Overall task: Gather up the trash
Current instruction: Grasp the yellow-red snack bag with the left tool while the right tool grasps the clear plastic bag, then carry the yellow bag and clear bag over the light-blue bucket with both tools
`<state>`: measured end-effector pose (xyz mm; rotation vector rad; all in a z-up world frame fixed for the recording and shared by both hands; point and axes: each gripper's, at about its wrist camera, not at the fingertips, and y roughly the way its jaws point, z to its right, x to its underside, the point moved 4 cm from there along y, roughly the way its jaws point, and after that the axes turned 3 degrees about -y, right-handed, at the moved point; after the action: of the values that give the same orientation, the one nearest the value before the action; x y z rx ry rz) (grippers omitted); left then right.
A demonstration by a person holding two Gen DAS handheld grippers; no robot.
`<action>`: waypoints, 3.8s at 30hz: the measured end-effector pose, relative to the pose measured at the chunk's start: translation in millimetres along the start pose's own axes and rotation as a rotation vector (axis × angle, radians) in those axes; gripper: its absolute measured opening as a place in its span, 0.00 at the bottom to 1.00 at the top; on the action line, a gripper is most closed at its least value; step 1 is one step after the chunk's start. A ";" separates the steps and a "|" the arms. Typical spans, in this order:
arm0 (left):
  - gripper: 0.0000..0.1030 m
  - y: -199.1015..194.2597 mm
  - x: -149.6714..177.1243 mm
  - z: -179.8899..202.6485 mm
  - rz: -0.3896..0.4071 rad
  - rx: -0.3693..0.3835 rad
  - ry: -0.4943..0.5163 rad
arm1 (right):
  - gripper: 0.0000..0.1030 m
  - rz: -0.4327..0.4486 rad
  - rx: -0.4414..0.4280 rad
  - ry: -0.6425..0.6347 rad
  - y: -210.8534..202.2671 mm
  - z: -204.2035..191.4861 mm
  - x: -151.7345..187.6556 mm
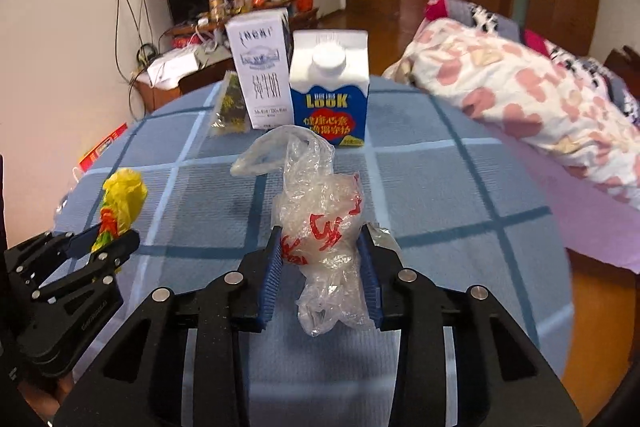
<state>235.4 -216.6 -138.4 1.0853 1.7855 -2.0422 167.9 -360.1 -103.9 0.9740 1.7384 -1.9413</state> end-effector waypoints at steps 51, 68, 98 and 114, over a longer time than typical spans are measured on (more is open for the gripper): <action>0.29 -176.9 103.1 -74.9 0.143 0.024 -0.100 | 0.35 0.161 0.025 -0.066 -144.8 -89.2 75.4; 0.29 -201.0 116.9 -117.0 0.181 -0.050 -0.149 | 0.35 0.162 -0.058 -0.145 -154.8 -149.2 83.3; 0.29 -209.1 137.7 -197.9 0.177 -0.206 -0.256 | 0.35 0.126 -0.230 -0.251 -143.6 -240.4 88.3; 0.29 -201.7 145.5 -235.4 0.163 -0.232 -0.345 | 0.35 0.100 -0.267 -0.295 -126.7 -275.0 85.8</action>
<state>101.2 92.3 -76.0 0.7342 1.6476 -1.7482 92.8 -56.0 -73.9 0.6321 1.6876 -1.6414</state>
